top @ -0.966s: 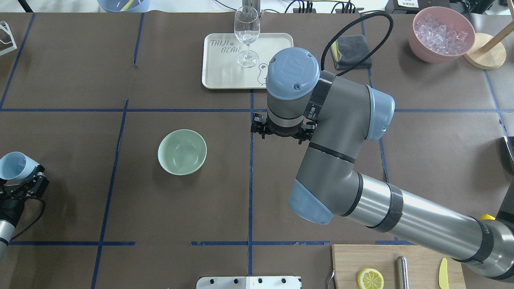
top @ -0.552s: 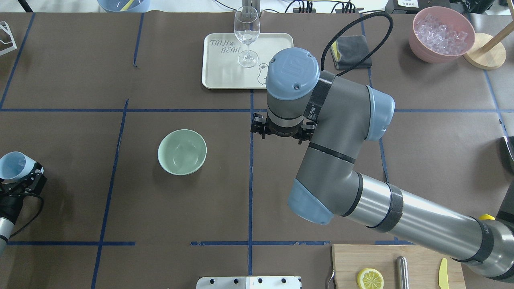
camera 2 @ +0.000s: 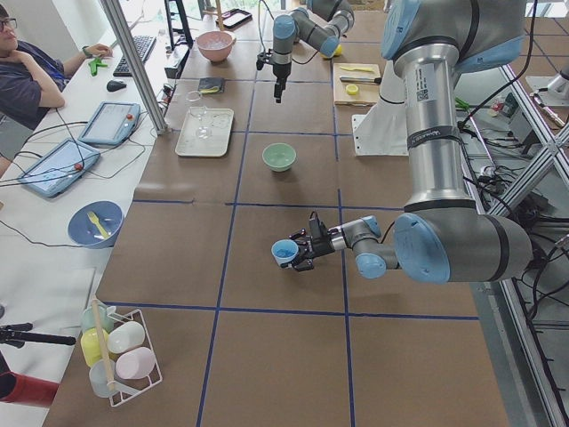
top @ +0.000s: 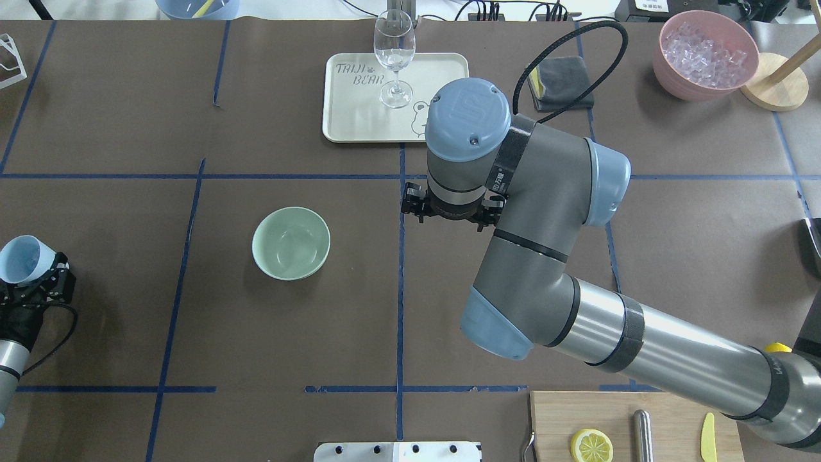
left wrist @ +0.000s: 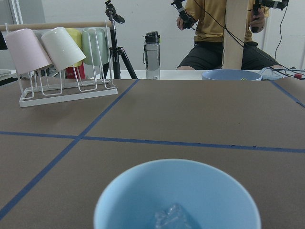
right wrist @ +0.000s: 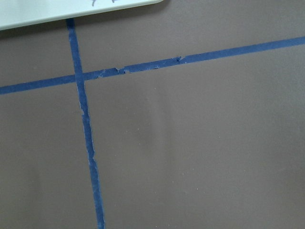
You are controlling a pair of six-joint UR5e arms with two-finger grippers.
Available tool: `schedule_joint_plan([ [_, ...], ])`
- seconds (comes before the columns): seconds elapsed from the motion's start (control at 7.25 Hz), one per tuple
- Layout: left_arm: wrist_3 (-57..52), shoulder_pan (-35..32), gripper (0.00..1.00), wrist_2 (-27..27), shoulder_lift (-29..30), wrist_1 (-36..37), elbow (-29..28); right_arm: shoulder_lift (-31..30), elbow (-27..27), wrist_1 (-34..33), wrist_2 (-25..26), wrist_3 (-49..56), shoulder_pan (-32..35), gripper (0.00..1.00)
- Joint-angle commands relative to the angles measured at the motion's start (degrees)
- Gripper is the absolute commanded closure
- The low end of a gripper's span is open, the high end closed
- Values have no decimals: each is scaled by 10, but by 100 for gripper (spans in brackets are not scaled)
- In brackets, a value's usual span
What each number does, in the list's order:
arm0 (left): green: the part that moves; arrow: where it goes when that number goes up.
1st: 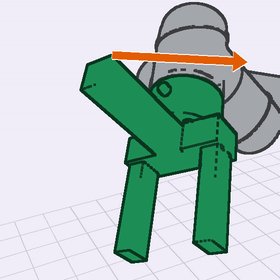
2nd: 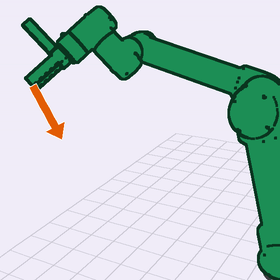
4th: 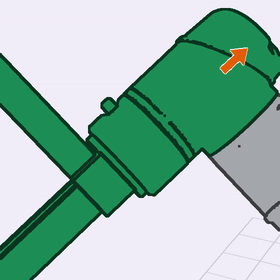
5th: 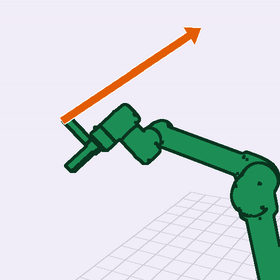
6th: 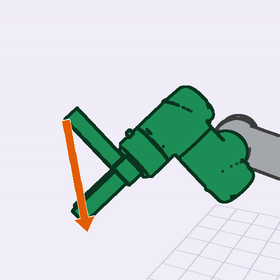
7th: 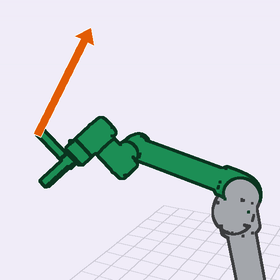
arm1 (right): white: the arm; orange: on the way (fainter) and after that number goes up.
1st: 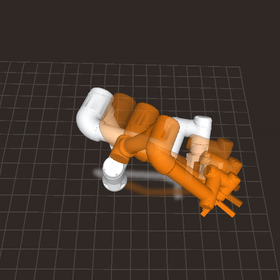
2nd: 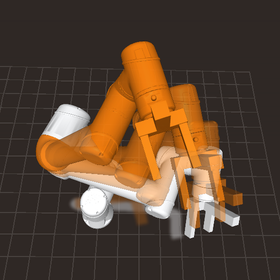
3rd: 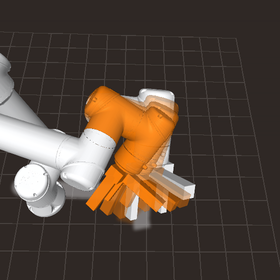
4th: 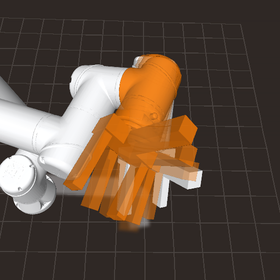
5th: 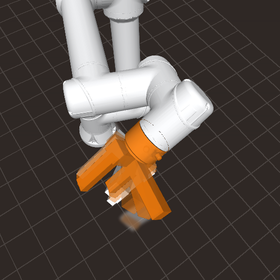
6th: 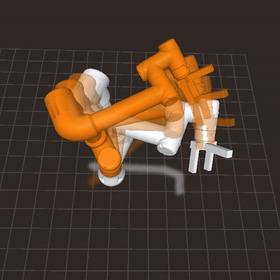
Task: Pour ice into bowl
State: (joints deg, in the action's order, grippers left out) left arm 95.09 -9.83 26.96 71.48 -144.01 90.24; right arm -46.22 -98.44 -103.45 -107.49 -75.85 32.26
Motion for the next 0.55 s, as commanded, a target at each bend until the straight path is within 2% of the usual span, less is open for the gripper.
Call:
schedule_joint_plan([
  [0.0,-127,-36,100,0,0,-73,17,-1,0,0,0,0,0,0],
  [0.14,-188,-41,100,-1,0,-133,19,-4,-1,2,0,0,-1,0],
  [0.28,-239,-45,100,2,3,-144,36,-10,-5,5,0,0,-1,0],
  [0.41,-270,-46,100,30,5,-146,74,-26,-27,5,-1,0,-1,0],
])
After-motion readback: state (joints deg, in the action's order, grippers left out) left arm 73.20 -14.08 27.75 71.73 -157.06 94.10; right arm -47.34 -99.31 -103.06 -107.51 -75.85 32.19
